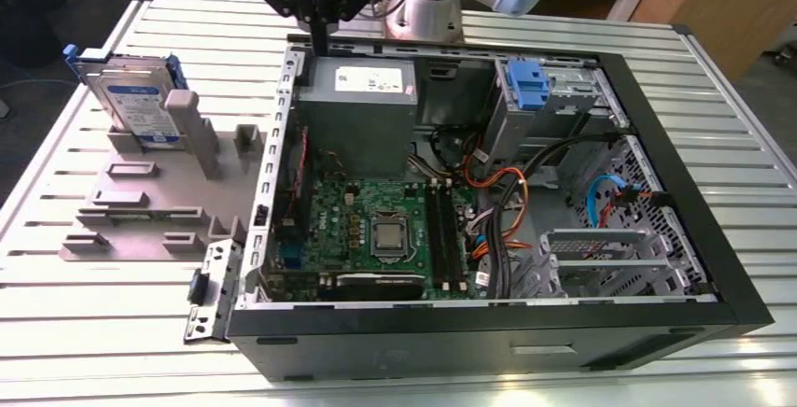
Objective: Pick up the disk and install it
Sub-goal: 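Reach for the disk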
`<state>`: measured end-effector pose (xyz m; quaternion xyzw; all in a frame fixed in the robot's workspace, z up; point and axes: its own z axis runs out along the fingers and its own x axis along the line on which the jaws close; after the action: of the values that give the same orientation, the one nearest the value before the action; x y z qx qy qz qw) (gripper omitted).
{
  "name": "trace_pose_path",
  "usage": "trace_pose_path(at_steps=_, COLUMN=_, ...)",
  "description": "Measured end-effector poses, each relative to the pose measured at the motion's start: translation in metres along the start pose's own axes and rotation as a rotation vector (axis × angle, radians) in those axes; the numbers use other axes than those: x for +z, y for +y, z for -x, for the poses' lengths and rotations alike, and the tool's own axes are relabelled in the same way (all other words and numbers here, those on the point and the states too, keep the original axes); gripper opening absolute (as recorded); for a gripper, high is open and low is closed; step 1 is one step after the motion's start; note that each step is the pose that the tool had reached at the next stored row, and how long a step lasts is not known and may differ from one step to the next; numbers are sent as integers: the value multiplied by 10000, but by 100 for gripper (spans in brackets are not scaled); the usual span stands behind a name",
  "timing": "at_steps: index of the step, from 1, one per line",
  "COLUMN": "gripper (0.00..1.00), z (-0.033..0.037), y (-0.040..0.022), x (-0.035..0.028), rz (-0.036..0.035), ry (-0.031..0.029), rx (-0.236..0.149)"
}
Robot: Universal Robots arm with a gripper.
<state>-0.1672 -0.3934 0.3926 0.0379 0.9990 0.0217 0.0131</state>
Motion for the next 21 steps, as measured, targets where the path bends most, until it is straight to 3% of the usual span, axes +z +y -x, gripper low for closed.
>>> trace_pose_path(at_steps=21, gripper=11, z=-169, y=-13, x=-2, rz=-1, ry=1, rx=0)
